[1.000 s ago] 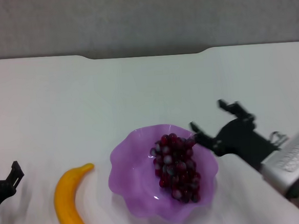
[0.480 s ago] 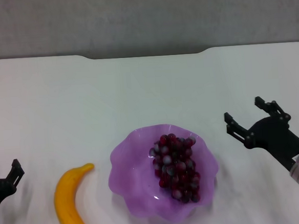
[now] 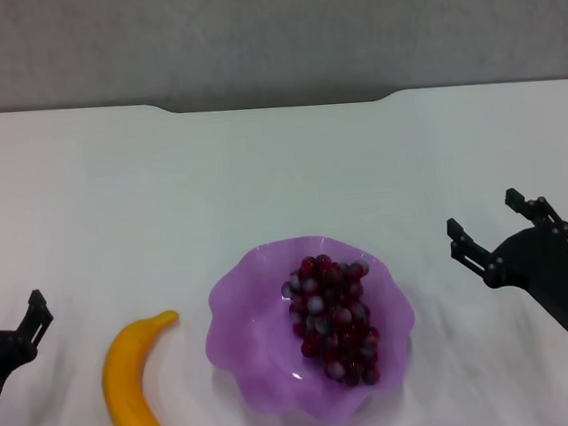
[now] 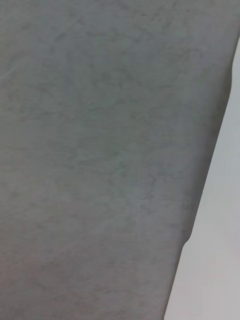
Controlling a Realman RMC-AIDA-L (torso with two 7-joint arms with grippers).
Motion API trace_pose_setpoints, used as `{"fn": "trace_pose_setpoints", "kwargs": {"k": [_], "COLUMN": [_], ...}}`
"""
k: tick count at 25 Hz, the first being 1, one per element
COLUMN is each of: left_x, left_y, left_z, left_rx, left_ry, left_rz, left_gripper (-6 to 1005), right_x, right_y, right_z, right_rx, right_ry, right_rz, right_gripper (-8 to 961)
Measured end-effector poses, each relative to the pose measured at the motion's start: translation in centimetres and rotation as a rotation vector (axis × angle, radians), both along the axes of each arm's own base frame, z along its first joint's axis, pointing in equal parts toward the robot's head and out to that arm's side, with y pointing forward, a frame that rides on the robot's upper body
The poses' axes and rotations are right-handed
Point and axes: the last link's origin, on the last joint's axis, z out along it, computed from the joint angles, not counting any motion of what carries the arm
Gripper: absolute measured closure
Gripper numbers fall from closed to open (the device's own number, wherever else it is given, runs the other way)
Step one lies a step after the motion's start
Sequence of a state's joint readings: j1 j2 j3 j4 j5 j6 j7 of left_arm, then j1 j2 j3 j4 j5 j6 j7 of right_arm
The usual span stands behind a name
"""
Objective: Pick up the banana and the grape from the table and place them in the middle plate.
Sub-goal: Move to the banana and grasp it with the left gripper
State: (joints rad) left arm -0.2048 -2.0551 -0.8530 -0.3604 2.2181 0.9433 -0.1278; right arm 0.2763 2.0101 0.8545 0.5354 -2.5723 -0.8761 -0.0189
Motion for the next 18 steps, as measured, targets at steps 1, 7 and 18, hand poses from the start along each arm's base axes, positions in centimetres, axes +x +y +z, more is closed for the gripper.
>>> {"fn": "trace_pose_setpoints", "kwargs": {"k": [1, 7, 18], "left_x": [0.3, 2.1, 6.2], "left_y": [-0.2, -0.7, -0.3], "left_z": [0.1, 0.1, 1.1], "left_rx": [0.007, 0.049, -0.015], "left_ry": [0.003, -0.033, -0.136], "left_rz": [-0.023, -0.119, -0.231], "left_gripper": [118, 117, 118], "right_x": [0.1, 0.7, 2.0], "right_y": [0.0, -0.2, -0.4], "right_z": [0.0, -0.1, -0.2], "right_rx": [-0.002, -0.011, -0.030], "right_ry": [0.002, -0.009, -0.039], "right_rz": [-0.002, -0.022, -0.071], "right_gripper": [70, 70, 70]}}
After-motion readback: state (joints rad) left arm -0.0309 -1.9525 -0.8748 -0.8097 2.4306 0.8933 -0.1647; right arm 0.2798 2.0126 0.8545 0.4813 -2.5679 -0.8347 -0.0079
